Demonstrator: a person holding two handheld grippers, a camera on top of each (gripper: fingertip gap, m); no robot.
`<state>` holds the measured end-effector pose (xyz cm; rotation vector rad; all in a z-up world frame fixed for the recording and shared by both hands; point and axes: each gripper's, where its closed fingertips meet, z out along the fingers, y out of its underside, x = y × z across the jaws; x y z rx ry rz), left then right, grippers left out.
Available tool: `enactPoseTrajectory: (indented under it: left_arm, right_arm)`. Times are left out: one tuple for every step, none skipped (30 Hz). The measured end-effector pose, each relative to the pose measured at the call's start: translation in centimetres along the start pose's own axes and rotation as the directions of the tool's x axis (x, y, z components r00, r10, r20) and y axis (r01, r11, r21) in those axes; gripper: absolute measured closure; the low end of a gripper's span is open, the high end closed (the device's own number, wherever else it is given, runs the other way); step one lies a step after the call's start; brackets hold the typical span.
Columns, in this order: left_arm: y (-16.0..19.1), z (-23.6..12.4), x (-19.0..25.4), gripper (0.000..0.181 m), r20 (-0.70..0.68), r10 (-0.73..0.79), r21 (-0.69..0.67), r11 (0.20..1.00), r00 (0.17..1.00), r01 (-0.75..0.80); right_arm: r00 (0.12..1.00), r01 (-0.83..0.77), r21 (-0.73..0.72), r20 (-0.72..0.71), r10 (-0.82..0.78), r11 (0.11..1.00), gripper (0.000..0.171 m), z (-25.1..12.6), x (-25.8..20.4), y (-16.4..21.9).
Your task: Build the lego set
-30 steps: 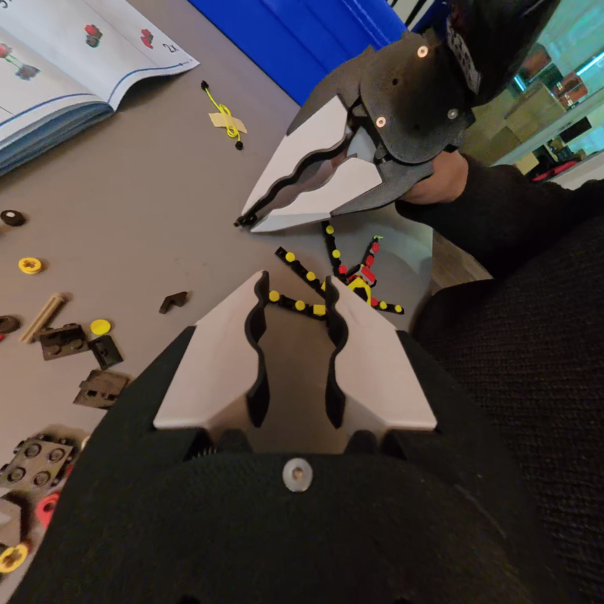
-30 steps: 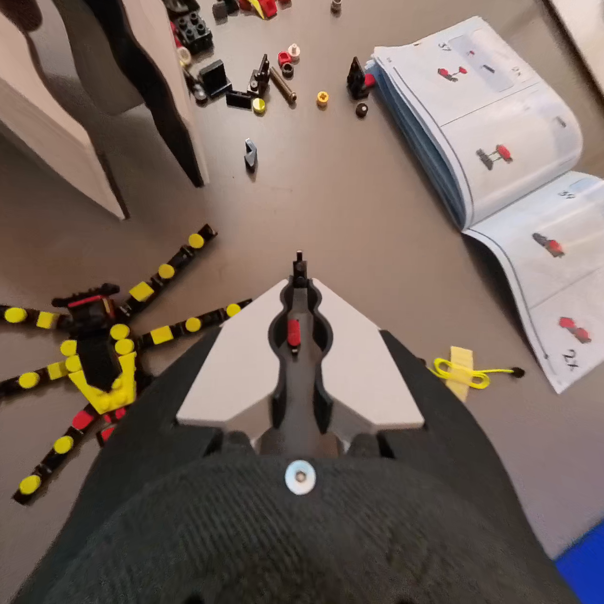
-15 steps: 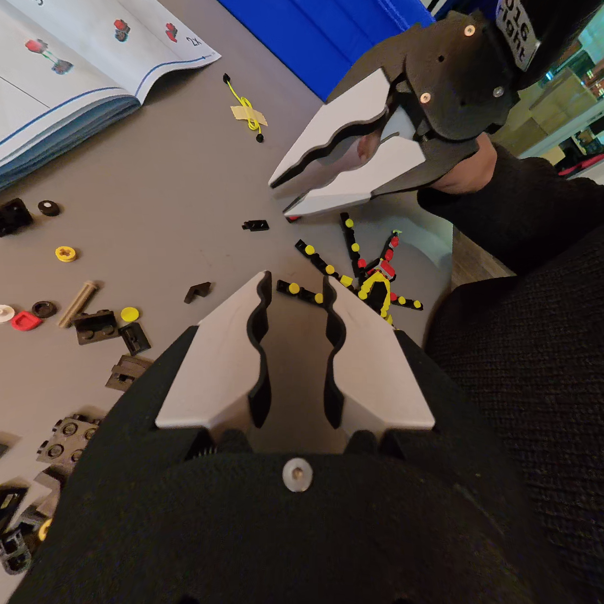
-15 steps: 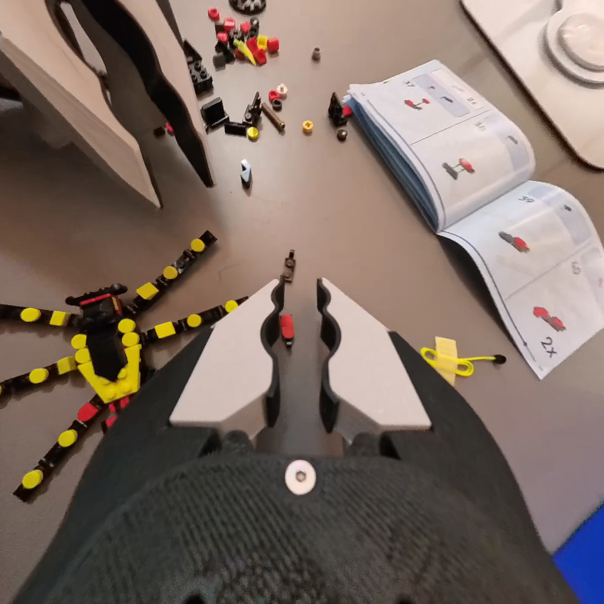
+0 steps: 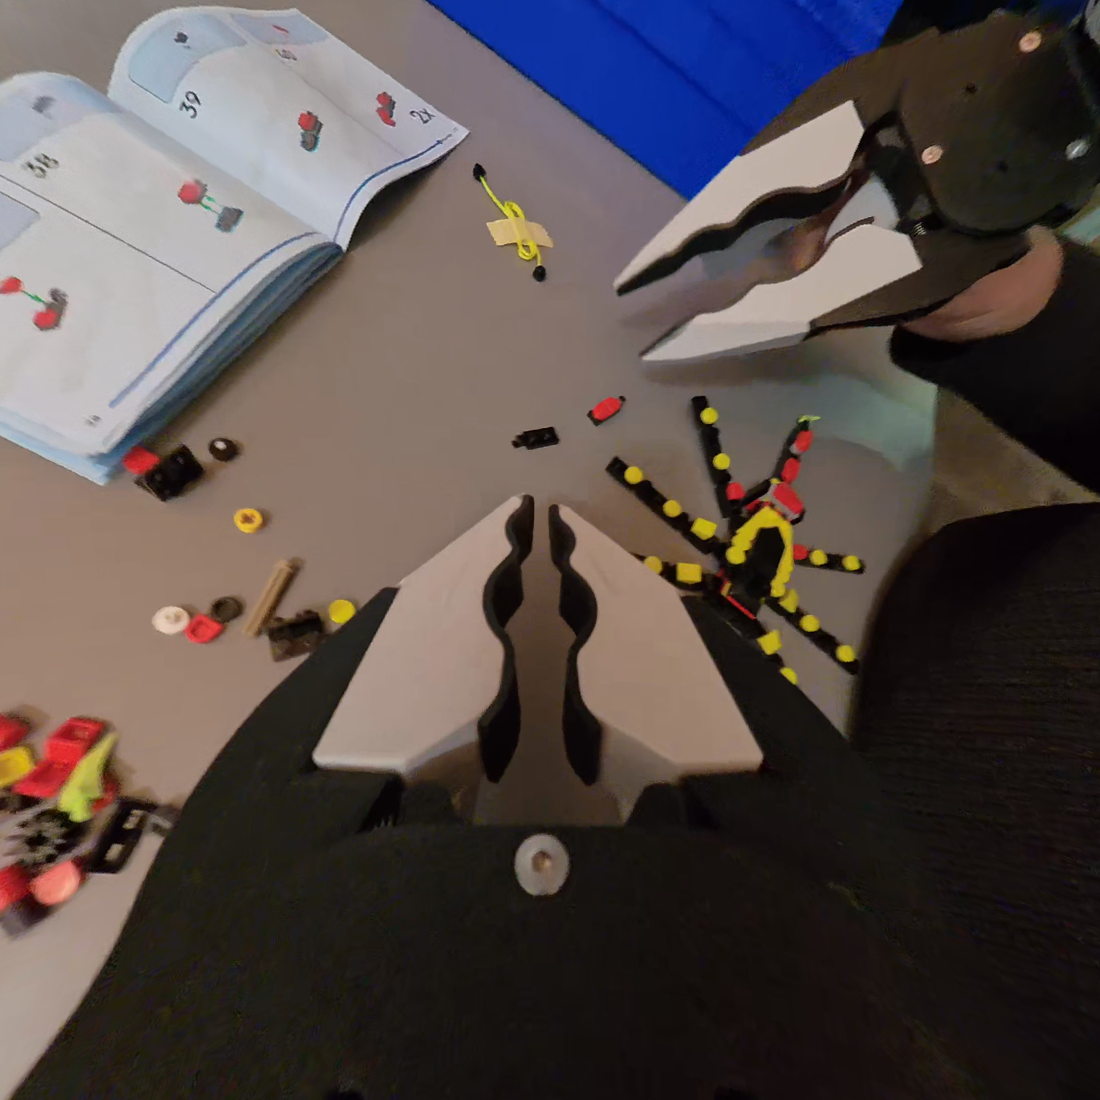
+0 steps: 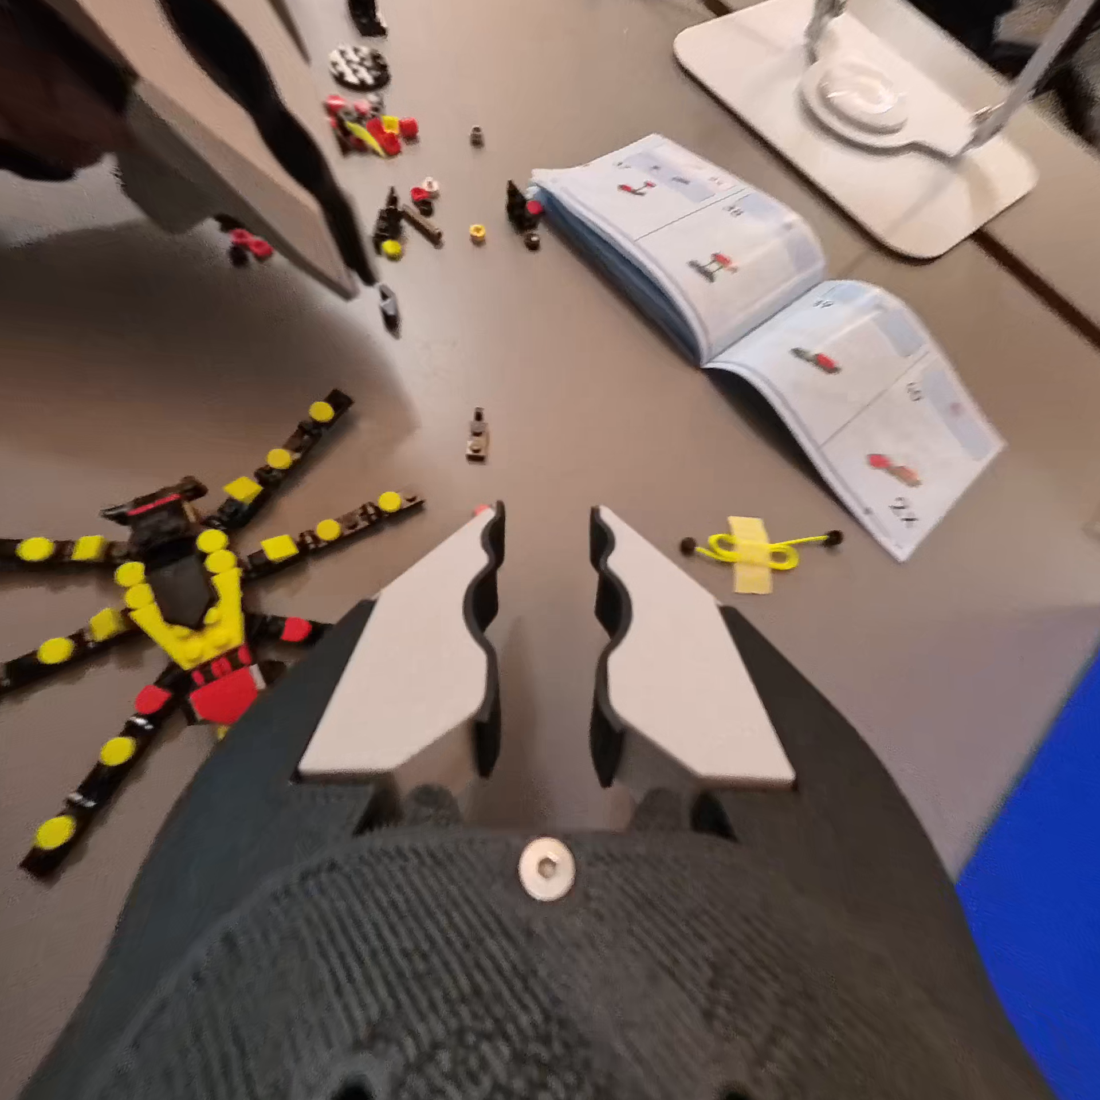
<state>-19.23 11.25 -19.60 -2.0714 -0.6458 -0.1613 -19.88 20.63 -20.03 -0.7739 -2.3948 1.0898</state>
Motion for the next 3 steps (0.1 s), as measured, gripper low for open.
enactPoseTrajectory:
  left_arm:
    - [-0.27, 0.13, -0.23, 0.180, 0.012, 0.025, -0.012, 1.000, 1.000, -0.025]
    - [-0.61, 0.33, -0.43, 0.180, 0.019, 0.046, -0.022, 0.999, 0.999, -0.045]
    - [-0.98, 0.57, -0.59, 0.179, 0.020, 0.063, -0.031, 0.998, 0.998, -0.062]
  right_arm:
    - [0.999, -0.027, 0.007, 0.036, 0.027, 1.000, 0.145, 0.12, -0.30, 0.13]
    - [0.997, -0.050, 0.009, 0.066, 0.049, 0.999, 0.144, 0.16, -0.45, 0.26]
    - [0.994, -0.066, 0.010, 0.084, 0.065, 0.998, 0.145, 0.14, -0.43, 0.34]
